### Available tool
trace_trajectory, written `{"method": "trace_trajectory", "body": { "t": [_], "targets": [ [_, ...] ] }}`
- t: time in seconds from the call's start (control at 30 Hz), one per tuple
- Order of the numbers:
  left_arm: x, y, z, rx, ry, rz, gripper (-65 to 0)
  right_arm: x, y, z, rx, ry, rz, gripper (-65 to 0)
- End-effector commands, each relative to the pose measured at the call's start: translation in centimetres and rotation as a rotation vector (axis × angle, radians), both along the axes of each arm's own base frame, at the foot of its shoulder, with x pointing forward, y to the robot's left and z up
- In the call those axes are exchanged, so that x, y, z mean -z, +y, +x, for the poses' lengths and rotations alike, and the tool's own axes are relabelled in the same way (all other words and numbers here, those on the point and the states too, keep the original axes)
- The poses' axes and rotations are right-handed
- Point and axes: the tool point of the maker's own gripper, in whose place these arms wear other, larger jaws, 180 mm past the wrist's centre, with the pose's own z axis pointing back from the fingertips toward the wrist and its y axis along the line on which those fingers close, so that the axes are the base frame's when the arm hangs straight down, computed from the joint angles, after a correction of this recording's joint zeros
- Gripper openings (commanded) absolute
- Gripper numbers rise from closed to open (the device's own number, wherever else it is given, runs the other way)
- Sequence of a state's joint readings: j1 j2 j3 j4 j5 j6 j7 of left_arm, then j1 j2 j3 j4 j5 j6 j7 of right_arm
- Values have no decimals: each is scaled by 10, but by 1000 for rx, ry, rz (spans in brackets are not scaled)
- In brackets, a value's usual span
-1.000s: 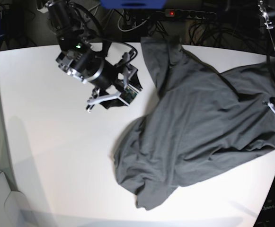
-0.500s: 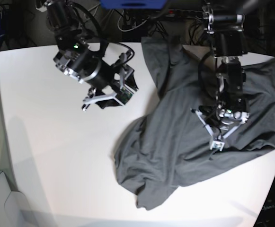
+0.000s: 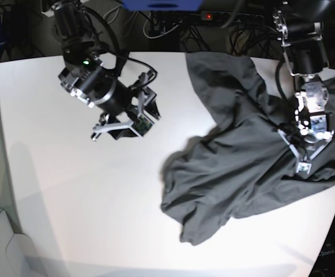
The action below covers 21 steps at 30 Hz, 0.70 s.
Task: Layout the t-shirt on the table in an organized manner, then fold the t-shirt properly
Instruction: 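Grasp the shirt hem with the right gripper and drag it outward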
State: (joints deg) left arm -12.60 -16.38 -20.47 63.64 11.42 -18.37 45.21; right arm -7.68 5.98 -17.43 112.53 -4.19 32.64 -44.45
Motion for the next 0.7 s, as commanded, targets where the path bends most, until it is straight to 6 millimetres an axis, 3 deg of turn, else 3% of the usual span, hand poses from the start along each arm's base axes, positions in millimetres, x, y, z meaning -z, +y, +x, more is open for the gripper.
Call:
{"method": "trace_trajectory", "body": {
  "t": [0.0, 0.17, 0.4, 0.67],
  "targets": [
    [-5, 20, -8, -32, 37, 42, -645, -16, 10, 9, -10, -46, 51, -328],
    [-13, 32, -9, -46, 31, 65, -645, -8, 30, 19, -3, -6, 101, -328],
    [-10, 25, -8, -38, 35, 54, -645, 22, 92, 19, -157, 95, 101, -328],
    [-8, 22, -8, -35, 38, 51, -645, 12, 134, 56, -211, 96, 115, -328]
  ]
}}
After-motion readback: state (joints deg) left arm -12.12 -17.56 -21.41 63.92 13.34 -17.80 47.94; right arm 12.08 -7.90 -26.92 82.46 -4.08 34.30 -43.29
